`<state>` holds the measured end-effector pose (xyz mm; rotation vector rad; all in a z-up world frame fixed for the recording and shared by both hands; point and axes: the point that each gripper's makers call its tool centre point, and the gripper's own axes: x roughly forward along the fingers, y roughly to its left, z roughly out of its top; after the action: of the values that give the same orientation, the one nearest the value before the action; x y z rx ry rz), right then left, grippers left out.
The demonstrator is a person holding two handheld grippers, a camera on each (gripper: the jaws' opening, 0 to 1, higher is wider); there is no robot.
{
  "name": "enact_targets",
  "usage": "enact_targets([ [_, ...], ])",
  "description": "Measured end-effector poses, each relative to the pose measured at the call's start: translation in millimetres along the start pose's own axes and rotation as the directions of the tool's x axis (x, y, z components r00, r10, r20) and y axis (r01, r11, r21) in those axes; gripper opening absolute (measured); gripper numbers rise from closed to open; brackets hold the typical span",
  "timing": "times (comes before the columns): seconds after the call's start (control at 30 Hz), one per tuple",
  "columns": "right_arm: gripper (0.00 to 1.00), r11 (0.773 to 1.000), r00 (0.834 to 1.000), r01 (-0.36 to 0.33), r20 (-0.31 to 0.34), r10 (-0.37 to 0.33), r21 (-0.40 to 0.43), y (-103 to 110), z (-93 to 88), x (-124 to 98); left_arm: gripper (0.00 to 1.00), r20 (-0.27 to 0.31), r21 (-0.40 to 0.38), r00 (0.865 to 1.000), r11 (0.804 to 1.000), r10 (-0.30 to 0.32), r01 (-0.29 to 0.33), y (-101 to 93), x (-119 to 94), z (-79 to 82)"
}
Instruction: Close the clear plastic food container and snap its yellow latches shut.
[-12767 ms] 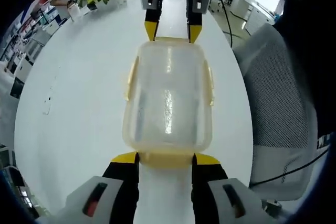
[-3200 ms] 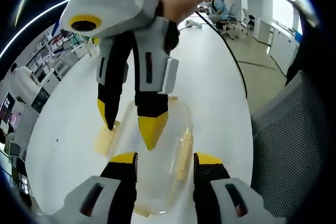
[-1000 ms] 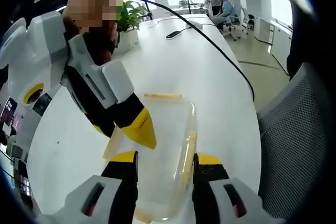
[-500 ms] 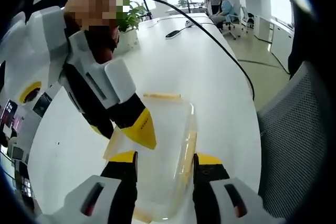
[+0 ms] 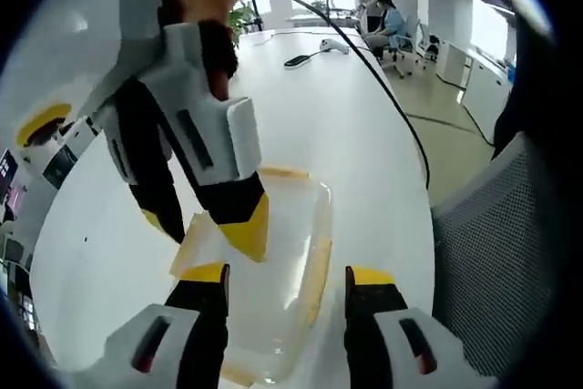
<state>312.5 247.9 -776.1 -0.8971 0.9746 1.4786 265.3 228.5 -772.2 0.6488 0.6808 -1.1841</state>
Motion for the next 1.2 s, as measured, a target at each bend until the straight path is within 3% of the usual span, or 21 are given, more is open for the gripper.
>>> enact_targets([
  [0.13, 0.53, 0.999, 0.998, 0.024, 0.062, -0.027, 0.045, 3.4, -4.5, -3.2, 0.66, -0.016, 0.021, 1.0, 1.0, -0.005, 0.005, 0.3, -1.7, -0.5],
  [0.33, 0.81, 0.996, 0.988, 0.058, 0.141, -0.067, 0.069, 8.0, -7.9, -10.9, 0.89, -0.017, 0.002, 1.0, 1.0, -0.003, 0.003, 4.7, -6.8, 1.5],
  [0.5, 0.97, 0.993, 0.985, 0.098, 0.138, -0.106, 0.065, 11.9, -13.6, -12.7, 0.99, -0.043, 0.012, 0.999, 1.0, -0.016, 0.016, 5.5, -7.5, -3.0],
  [0.67, 0.97, 0.991, 0.985, 0.107, 0.124, -0.116, 0.077, 18.1, -18.0, -14.4, 0.99, -0.06, 0.034, 0.998, 0.999, -0.013, 0.015, 10.2, -8.9, -5.7],
  [0.8, 0.92, 0.99, 0.987, 0.12, 0.099, -0.127, 0.067, 21.5, -23.2, -13.2, 0.98, -0.144, 0.112, 0.989, 0.993, -0.013, 0.029, 18.6, -10.2, -19.8],
  [0.83, 0.9, 0.991, 0.989, 0.125, 0.066, -0.129, 0.054, 22.3, -29.4, -11.8, 0.97, -0.16, 0.111, 0.987, 0.993, -0.015, 0.033, 20.9, -10.0, -23.2],
  [1.03, 0.86, 0.989, 0.99, 0.143, 0.014, -0.143, 0.024, 26.7, -40.5, -2.9, 0.9, -0.238, 0.12, 0.971, 0.991, -0.022, 0.052, 32.7, -8.9, -40.5],
  [1.2, 0.83, 0.989, 0.99, 0.144, -0.002, -0.144, 0.024, 27.9, -45.8, 0.5, 0.83, -0.246, 0.13, 0.969, 0.99, -0.027, 0.06, 39.4, -8.5, -41.4],
])
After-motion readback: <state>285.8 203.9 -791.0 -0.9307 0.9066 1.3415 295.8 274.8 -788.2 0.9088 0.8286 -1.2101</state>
